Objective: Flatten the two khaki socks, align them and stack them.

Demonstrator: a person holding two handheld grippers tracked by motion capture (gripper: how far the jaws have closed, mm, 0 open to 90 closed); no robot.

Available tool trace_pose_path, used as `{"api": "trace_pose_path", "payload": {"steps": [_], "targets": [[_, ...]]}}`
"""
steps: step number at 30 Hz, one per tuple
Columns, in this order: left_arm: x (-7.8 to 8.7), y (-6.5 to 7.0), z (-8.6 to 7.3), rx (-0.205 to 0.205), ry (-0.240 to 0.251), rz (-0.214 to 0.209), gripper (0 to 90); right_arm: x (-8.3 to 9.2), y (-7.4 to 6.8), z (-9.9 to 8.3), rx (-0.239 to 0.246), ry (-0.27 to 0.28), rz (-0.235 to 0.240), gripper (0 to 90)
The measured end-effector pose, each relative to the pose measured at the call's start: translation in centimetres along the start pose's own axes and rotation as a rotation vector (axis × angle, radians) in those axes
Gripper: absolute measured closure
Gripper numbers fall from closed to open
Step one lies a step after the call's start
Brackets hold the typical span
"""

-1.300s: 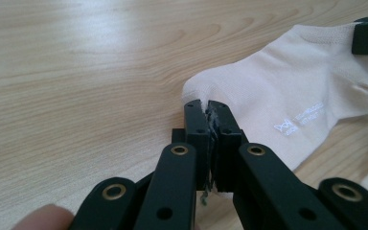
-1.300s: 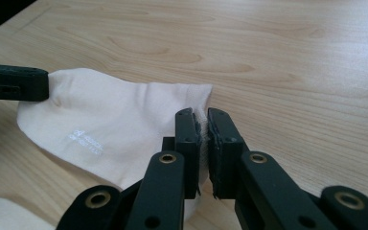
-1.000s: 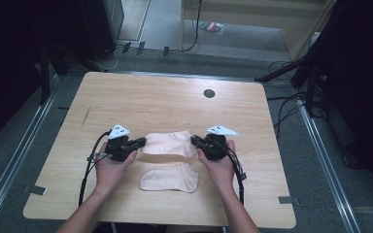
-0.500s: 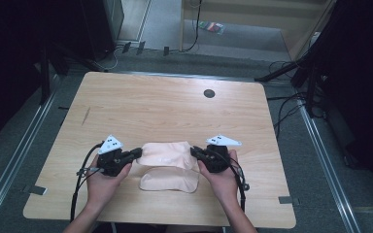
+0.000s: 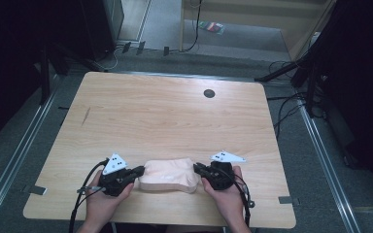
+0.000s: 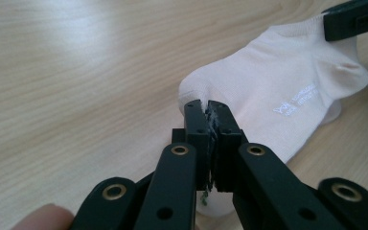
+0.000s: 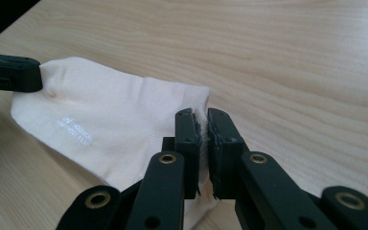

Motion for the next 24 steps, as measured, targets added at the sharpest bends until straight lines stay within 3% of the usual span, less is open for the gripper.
{"api": "trace_pose_path", "payload": {"steps": [3,7,9,24], "targets": [[-0.3,0.2,-0.5,-0.006,-0.007,0.001,89.1,-0.2,0.2,-0.8,-0.001,0.003,0.000,84.4],[-1.0,0.5,-1.8,-0.068,-0.040,0.037,89.0,-0.5,0.0,-1.2,0.014,-0.001,0.016,84.4],[-1.0,0.5,-2.0,-0.073,-0.043,0.043,89.0,-0.6,0.1,-1.3,0.037,-0.005,0.010,84.4],[-1.6,-0.5,-2.5,-0.080,-0.052,0.054,88.8,-1.8,0.1,-2.9,0.045,-0.081,0.025,84.0]]}}
Point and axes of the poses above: each handheld gripper's, and its own axes: x roughly backward along the jaws, z roughly out of its top, y roughly to its right, the point moved 10 cm from there along -x, roughly forward along the jaws, and after that the axes turned 3 degrees about z, right-handed, at the moved point
